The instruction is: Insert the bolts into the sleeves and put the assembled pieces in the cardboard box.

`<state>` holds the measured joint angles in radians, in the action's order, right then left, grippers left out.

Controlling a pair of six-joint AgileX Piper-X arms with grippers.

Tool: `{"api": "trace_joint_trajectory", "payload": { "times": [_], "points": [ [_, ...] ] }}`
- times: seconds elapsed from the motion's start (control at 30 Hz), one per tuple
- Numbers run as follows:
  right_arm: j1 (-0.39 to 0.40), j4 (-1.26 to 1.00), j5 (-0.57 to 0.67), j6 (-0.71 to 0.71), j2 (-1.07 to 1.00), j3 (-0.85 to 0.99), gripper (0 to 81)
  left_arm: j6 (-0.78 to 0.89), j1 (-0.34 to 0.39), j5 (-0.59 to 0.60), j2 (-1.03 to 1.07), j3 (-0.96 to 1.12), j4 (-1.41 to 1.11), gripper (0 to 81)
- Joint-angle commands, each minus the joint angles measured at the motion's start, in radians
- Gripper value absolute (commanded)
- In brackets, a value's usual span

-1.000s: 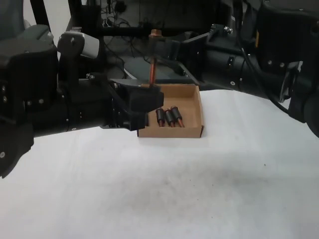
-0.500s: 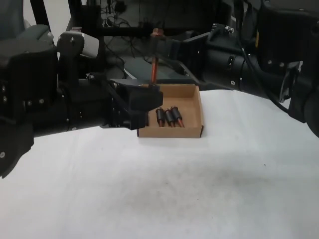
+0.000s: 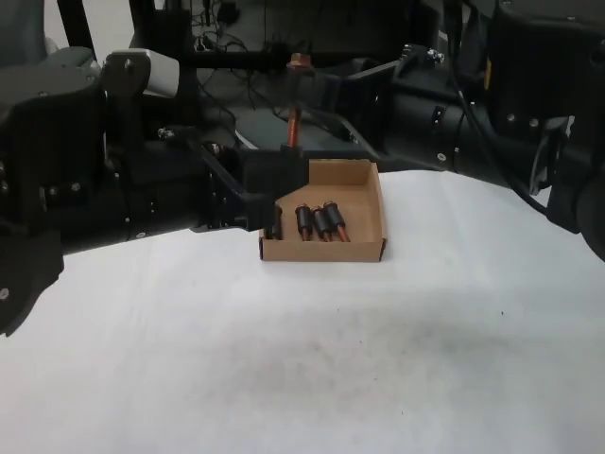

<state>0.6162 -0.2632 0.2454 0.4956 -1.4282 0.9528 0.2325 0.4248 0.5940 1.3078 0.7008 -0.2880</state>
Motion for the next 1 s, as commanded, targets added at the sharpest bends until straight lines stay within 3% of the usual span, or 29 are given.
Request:
{"api": "trace_joint_trajectory", "payload": {
  "times": [0.0, 0.37, 0.97],
  "points": [
    [0.012, -0.018, 0.0, -0.009, 0.004, 0.004, 0.6, 0.008, 0.004, -0.007, 0.0, 0.006, -0.023, 1.7],
    [0.087, 0.024, -0.129, -0.043, 0.004, 0.004, 0.6, 0.008, 0.004, -0.053, 0.0, 0.006, -0.023, 1.7],
    [0.142, 0.1, -0.123, -0.061, 0.046, 0.004, 0.6, -0.015, 0.004, -0.145, 0.0, 0.006, -0.026, 1.7]
  ]
}}
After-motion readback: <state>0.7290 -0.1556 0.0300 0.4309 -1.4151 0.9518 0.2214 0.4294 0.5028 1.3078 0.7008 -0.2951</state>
